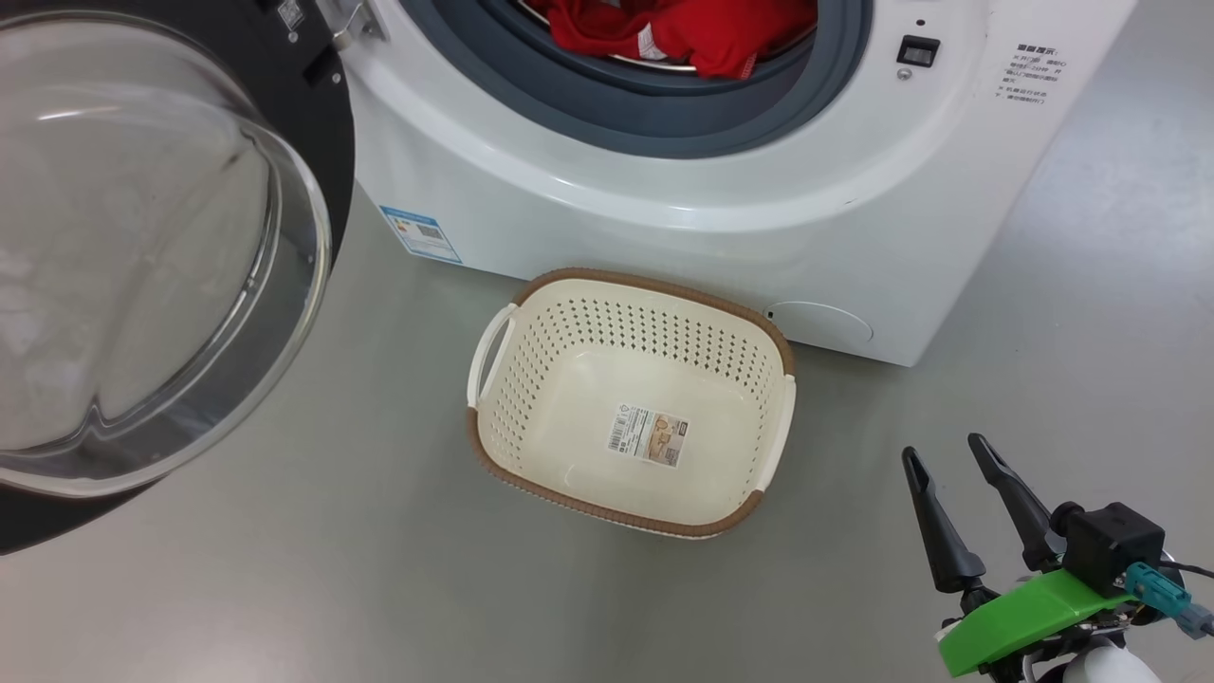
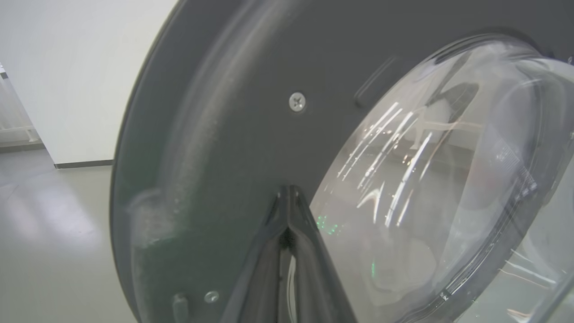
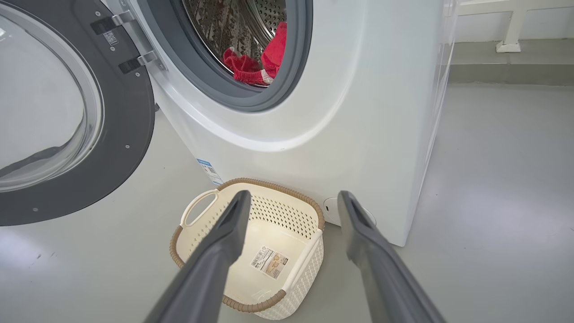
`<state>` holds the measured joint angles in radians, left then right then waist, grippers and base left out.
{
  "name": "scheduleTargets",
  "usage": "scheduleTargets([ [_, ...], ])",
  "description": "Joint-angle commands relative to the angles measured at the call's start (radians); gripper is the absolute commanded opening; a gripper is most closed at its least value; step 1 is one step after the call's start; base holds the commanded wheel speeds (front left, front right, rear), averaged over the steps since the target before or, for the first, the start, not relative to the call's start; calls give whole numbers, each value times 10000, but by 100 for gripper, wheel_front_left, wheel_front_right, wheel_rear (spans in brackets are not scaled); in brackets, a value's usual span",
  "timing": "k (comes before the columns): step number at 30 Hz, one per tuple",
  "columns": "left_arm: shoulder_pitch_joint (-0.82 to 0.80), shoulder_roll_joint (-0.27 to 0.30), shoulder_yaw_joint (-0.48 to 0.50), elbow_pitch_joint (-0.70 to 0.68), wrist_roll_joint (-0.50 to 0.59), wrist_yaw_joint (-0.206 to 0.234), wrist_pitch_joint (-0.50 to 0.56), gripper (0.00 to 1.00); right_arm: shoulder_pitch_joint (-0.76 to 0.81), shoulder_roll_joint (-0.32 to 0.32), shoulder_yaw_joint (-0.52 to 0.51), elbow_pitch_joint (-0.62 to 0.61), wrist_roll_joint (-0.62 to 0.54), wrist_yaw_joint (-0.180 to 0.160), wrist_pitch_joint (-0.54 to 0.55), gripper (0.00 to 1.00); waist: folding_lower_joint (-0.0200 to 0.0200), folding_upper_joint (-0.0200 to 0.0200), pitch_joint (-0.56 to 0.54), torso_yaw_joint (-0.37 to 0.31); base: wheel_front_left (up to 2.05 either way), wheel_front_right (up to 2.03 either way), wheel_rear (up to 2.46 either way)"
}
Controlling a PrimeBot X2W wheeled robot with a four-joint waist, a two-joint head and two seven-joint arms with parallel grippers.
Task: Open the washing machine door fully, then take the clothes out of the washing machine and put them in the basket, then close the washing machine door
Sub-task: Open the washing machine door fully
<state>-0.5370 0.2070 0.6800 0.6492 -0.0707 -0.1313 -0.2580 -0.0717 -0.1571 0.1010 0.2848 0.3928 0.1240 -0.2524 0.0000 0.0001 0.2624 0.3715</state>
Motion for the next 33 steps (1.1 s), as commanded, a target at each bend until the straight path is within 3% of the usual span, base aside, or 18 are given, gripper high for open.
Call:
scheduleTargets([
  [1,-153,733,278,-180,56,28,-38,0,-326,-64,182,-228,-147,67,-93,100,0,-1,-31,2,0,0,0],
  [10,372,503,-211,-427,-160,10,-38,0,-196,71,228,-211,-123,67,-93,100,0,-1,-540,-19,0,0,0],
  [23,2201,-26,-1614,-2032,-853,7,-38,0,2,205,295,-225,-81,67,-93,100,0,-1,-1246,-271,0,0,0],
  [24,2332,-118,-1713,-2185,-881,7,-38,4,22,209,290,-233,-81,67,-93,100,0,-1,-1275,-284,0,0,0],
  [26,2572,-289,-1880,-2486,-921,7,-38,28,64,217,282,-249,-79,67,-93,100,0,-1,-1352,-318,0,0,0],
  [28,2675,-379,-1988,-2617,-950,7,-38,33,87,219,265,-265,-79,67,-93,100,0,-1,-1381,-332,0,0,0],
  [29,2878,-524,-2262,-2892,-994,7,-38,68,139,223,243,-292,-77,67,-93,100,0,-1,-1439,-377,0,0,0],
  [30,2966,-602,-2348,-3011,-1021,7,-38,93,160,224,226,-307,-81,67,-93,100,0,-1,-1466,-409,0,0,0],
  [31,3055,-657,-2454,-3126,-1051,7,-38,100,182,233,209,-318,-83,67,-93,100,0,-1,-1497,-450,0,0,0],
  [33,3205,-787,-2667,-3362,-1174,7,-38,100,220,238,174,-336,-86,67,-93,100,0,-1,-1530,-529,0,0,0],
])
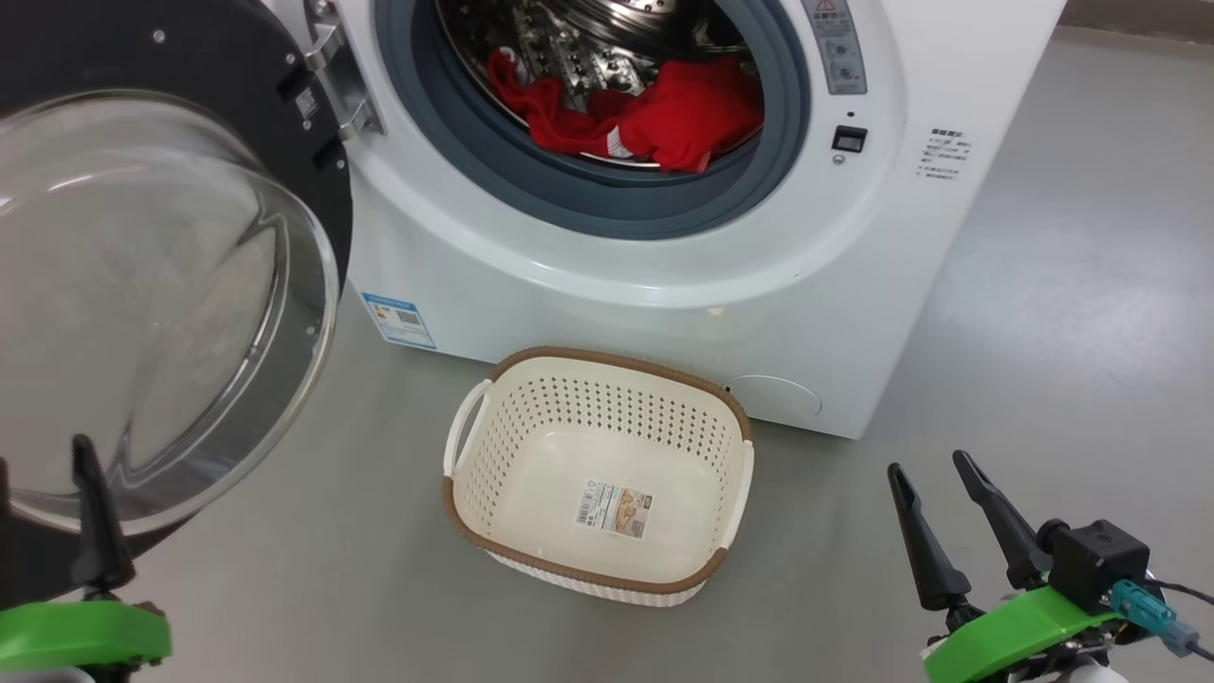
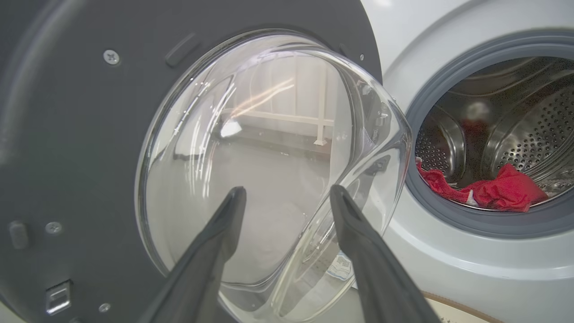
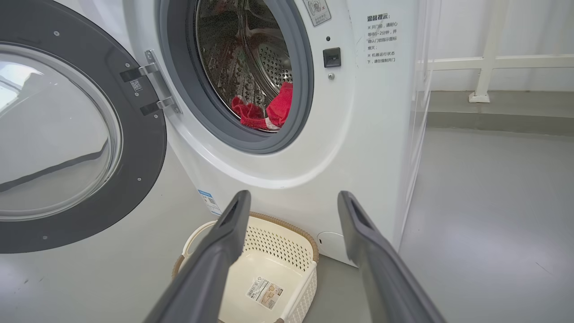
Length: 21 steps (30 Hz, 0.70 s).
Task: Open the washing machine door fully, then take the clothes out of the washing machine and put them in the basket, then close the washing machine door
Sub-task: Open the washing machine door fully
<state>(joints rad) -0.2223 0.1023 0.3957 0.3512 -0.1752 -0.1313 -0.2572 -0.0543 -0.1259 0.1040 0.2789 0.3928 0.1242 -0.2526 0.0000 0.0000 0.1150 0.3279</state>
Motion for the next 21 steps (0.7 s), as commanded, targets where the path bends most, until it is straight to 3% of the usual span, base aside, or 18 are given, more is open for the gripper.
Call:
scheduleTargets([
  [1,126,212,40,-475,-169,7,-46,100,62,-79,127,-286,-94,65,-92,100,0,0,-64,-130,0,0,0],
  [21,1102,397,-2433,-1800,-837,6,-46,100,19,8,-375,-490,-157,65,-92,100,0,0,129,-1590,0,0,0],
])
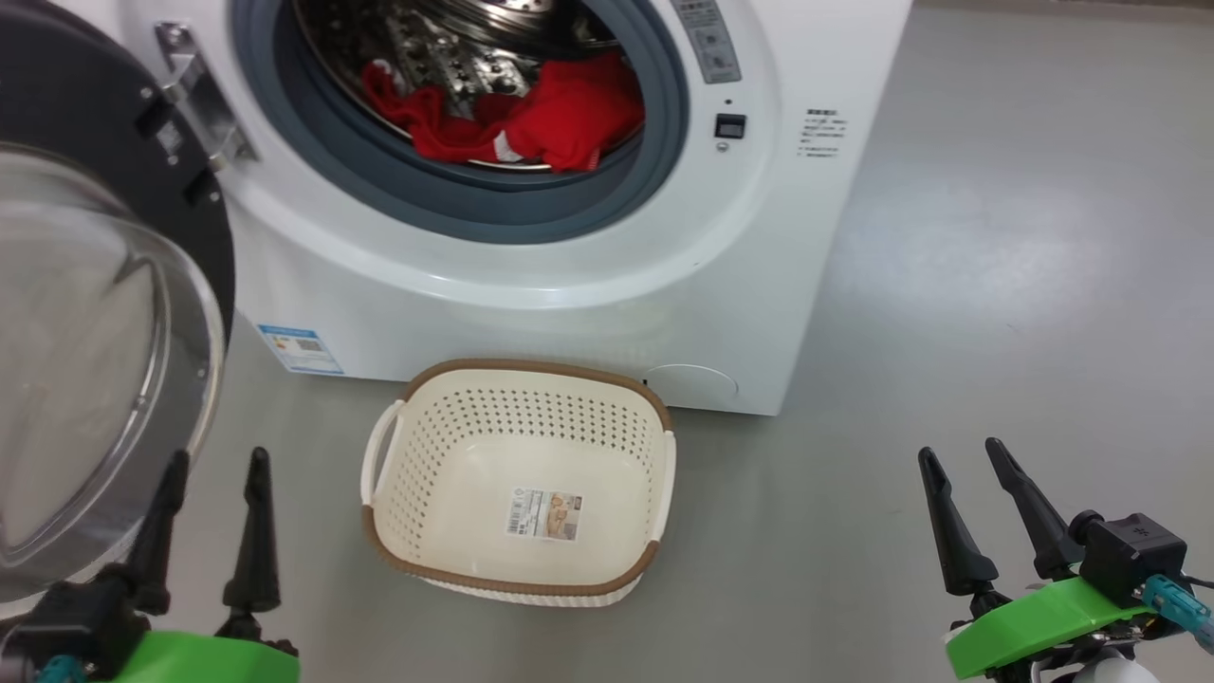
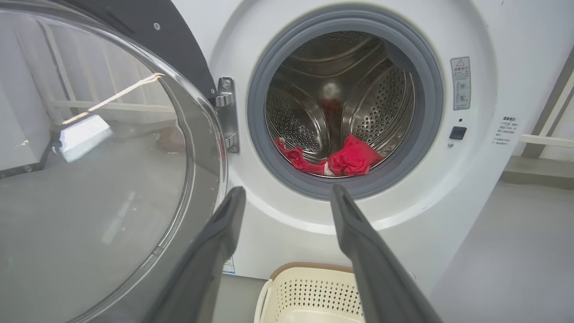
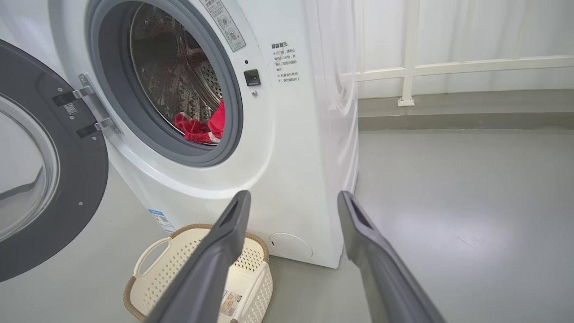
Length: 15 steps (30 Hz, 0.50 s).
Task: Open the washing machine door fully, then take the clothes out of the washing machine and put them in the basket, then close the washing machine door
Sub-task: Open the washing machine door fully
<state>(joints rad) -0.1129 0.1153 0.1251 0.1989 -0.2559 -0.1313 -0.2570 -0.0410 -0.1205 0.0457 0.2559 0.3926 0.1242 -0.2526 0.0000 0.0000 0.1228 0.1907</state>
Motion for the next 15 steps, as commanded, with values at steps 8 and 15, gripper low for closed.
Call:
scheduleTargets([
  [8,248,444,-510,-821,-478,6,-48,100,-105,-1,-33,-376,-152,65,-92,100,0,0,161,-821,0,0,0],
  [15,408,548,-794,-1129,-839,6,-48,100,-78,37,-216,-448,-127,65,-92,100,0,0,208,-1300,0,0,0],
])
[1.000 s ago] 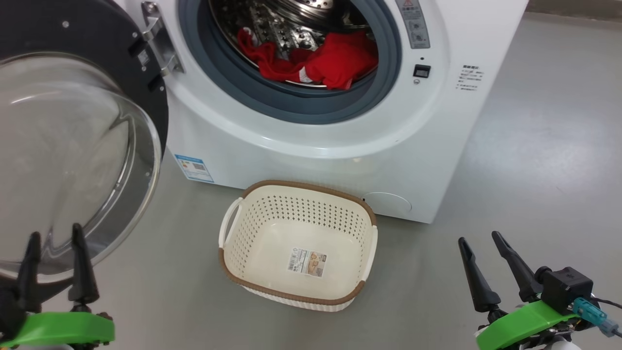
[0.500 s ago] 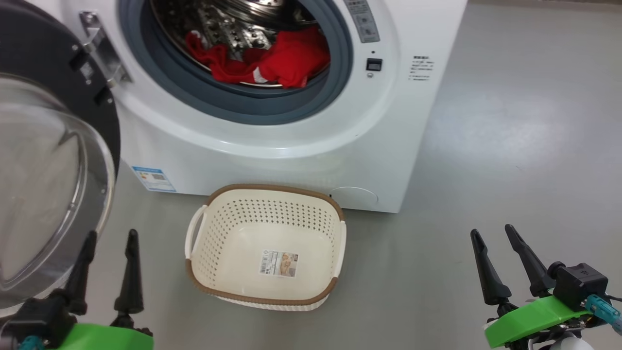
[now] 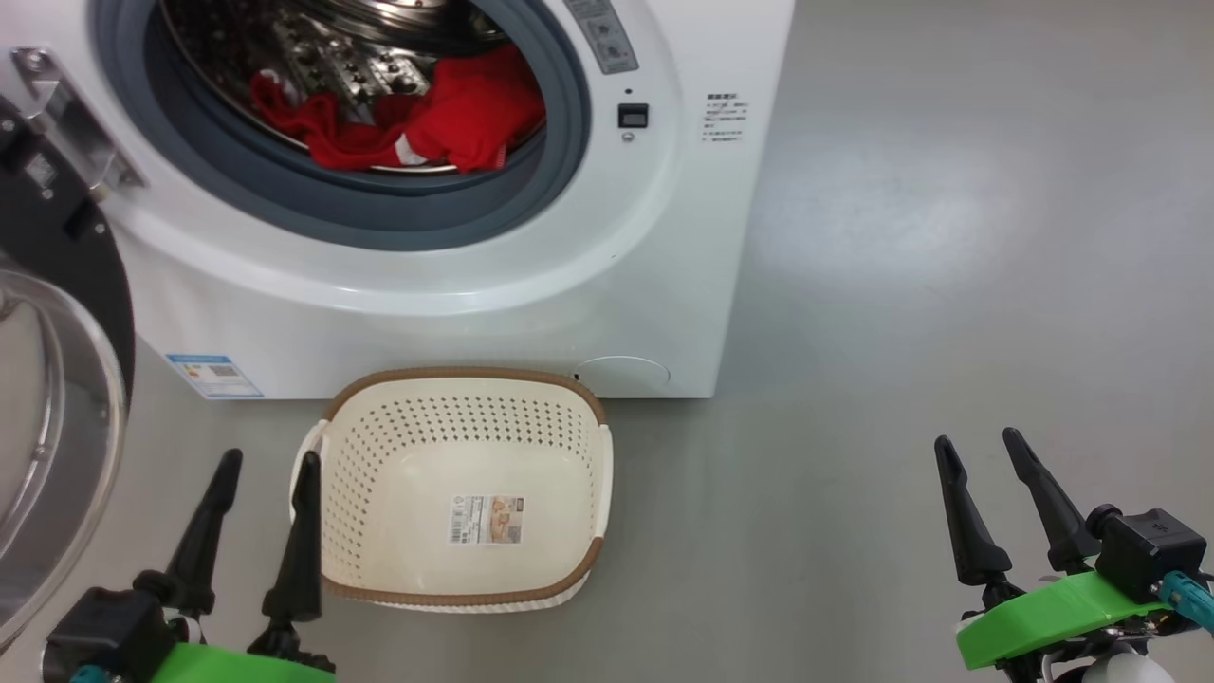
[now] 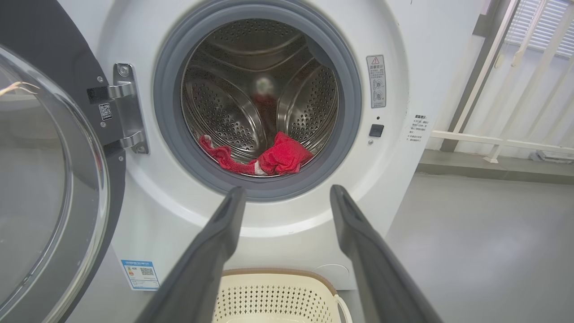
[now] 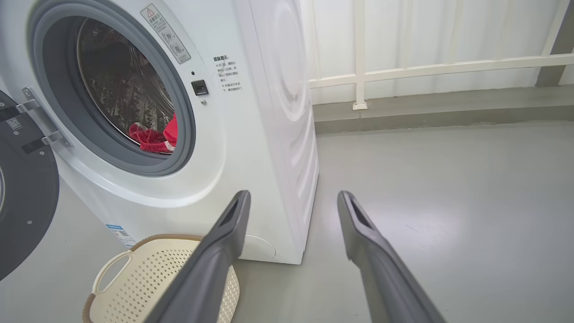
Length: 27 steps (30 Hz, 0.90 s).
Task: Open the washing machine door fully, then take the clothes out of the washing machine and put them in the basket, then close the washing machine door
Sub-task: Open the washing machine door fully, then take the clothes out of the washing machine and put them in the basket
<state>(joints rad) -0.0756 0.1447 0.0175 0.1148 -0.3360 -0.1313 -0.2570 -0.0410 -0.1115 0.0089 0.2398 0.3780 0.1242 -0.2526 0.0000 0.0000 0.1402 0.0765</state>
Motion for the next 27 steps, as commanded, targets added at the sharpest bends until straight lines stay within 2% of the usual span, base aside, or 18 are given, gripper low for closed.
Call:
scheduleTargets([
  [1,57,268,247,-324,-61,6,-48,100,-69,-47,135,-300,24,65,-92,100,0,0,44,-218,0,0,0],
  [13,249,299,-95,-495,-463,6,-48,100,10,-7,-161,-458,28,65,-92,100,0,0,82,-678,0,0,0],
  [27,264,450,-336,-515,-904,6,-48,100,69,-20,-244,-503,-9,65,-92,100,0,0,20,-586,0,0,0],
])
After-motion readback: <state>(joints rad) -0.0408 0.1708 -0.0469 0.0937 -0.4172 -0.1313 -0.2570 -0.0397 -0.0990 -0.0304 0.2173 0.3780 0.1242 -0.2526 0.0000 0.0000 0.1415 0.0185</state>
